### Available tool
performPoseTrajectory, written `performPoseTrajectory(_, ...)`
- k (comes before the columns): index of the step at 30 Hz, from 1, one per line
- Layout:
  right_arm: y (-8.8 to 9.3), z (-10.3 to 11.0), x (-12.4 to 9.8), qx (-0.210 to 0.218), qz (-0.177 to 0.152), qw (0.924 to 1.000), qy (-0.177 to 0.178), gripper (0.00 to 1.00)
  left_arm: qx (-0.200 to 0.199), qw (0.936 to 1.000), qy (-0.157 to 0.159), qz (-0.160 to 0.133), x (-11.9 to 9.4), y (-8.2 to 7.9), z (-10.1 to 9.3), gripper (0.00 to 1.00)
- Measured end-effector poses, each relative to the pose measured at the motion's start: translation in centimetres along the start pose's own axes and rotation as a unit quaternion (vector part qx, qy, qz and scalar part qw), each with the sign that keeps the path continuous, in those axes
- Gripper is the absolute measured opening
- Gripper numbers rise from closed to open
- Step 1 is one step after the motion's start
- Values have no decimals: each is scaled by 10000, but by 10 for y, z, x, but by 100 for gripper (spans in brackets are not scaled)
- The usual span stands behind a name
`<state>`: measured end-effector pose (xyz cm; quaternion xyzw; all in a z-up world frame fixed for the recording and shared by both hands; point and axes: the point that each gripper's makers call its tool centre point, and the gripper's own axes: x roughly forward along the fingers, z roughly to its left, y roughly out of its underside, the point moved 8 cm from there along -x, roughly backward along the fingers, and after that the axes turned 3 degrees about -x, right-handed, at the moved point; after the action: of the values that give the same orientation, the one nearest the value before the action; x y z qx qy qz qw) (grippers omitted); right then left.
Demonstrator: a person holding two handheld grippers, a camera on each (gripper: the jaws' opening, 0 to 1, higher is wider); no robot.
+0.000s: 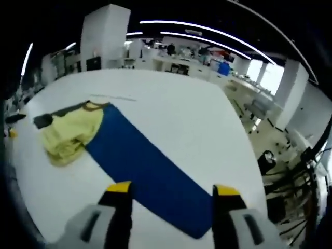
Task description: Fold the garment on the visible template until the final outline fits inside the template.
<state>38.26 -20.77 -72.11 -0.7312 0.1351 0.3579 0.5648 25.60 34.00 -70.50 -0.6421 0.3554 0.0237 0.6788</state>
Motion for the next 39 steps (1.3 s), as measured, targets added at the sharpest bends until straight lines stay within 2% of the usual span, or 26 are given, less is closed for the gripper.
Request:
performPoseTrajectory(8, -14, 41, 11, -87, -259, 9972, -694, 62, 62, 9998, 169, -47, 17, -8, -4, 84)
performPoseTrajectory(11, -18, 55, 16, -141, -303, 9954, -894, 59, 44, 9997, 240, -87, 22, -10, 1, 80)
performPoseTrajectory(19, -25, 86, 30, -441, -418, 9893, -1329, 44, -43, 9992, 247, -308, 40, -18, 1, 62)
performPoseTrajectory(23, -28, 104, 32, -517, -486, 9863, -1490, 35, 7, 9992, 276, -284, 51, -19, 1, 58)
performPoseTrajectory(25, -30, 110, 40, -618, -523, 9822, -1696, 29, 92, 9992, 306, -241, 56, -18, 0, 56)
performPoseTrajectory(29, -31, 127, 44, -650, -458, 9784, -1911, 23, 102, 9990, 359, -228, 70, -19, 1, 50)
performPoseTrajectory(31, -32, 128, 52, -693, -412, 9759, -2030, 20, 89, 9990, 371, -231, 76, -20, 0, 49)
performPoseTrajectory(33, -31, 138, 52, -748, -382, 9738, -2114, 16, 168, 9991, 361, -138, 83, -20, -1, 47)
performPoseTrajectory(39, -31, 145, 67, -816, -220, 9713, -2224, 11, 213, 9993, 301, -78, 102, -18, 2, 31)
